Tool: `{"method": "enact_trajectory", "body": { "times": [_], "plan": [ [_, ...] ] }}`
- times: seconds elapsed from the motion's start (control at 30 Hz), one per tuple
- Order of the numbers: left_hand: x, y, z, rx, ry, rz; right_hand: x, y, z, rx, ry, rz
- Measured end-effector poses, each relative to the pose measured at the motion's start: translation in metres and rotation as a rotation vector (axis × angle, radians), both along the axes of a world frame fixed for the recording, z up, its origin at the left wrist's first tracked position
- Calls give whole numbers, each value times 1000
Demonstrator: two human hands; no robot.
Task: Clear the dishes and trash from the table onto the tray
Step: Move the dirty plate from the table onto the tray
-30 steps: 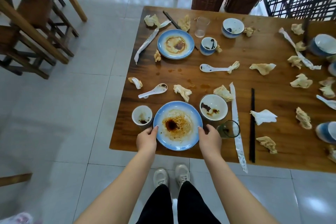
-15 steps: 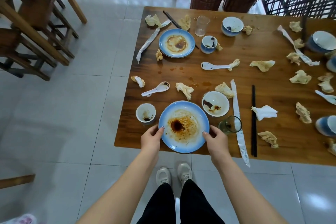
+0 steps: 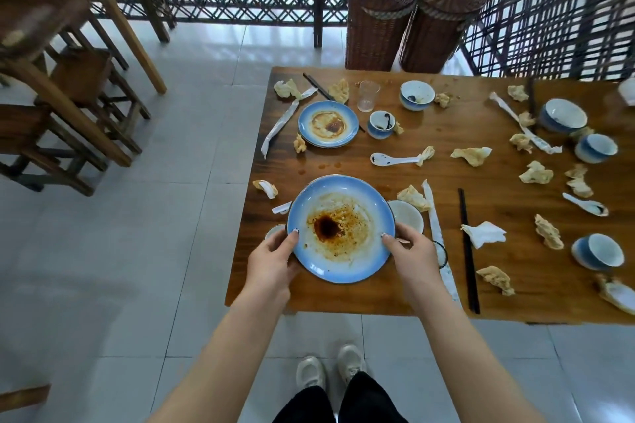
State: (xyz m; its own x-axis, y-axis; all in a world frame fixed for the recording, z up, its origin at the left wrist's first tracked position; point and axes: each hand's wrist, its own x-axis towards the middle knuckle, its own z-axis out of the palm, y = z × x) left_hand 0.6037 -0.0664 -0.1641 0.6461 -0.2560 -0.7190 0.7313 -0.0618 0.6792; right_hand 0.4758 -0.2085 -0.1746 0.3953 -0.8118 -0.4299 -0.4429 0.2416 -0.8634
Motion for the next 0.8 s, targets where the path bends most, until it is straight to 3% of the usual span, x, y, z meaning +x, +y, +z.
{"method": "enact_trajectory", "body": {
  "times": [0.5,0.8],
  "plan": [
    [75,-52,50,-114,-138,10,73,-47,56,-28,-161,-44],
    [133,-126,28,31,-159,0,129,-117,39,25,-123,-41]
  ]
}}
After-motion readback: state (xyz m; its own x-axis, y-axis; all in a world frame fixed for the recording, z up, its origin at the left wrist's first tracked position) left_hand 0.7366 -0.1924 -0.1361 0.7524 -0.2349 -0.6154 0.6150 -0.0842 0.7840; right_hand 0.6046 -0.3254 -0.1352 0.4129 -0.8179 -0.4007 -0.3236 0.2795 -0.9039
